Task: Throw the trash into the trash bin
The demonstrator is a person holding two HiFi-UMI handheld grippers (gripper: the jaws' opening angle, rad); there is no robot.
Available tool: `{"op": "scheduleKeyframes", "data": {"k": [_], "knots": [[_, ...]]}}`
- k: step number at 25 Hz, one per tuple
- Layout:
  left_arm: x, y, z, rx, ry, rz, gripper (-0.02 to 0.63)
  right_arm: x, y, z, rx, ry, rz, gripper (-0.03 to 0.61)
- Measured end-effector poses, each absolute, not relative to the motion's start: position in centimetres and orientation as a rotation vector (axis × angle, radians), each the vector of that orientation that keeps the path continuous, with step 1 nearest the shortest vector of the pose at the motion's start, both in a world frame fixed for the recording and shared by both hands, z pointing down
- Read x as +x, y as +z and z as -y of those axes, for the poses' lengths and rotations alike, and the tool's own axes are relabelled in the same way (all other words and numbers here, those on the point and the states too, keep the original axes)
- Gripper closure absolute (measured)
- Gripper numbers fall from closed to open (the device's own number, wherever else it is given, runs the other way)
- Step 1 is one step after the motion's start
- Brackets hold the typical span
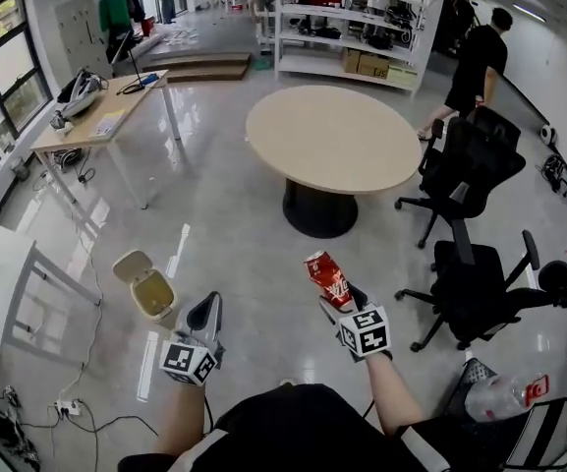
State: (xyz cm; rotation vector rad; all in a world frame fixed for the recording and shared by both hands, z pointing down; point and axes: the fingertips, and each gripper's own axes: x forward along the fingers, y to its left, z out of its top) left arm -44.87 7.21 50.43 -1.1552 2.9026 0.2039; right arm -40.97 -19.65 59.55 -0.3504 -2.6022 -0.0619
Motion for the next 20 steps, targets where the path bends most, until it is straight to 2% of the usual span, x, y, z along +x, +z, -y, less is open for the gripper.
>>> {"op": "scheduleKeyframes", "data": {"k": [11, 20], "knots": [[-44.1, 52.6, -13.7, -0.696, 0.182, -3.085, 0.611, -48.1, 62.9, 13.2, -0.74, -0.111, 2.483, 0.272], [-41.0, 53.7, -23.3, -0.313, 0.115, -3.211, 0.611, -52.3, 63.5, 1.1, -1.057, -0.136, 2.373, 0.272]]}}
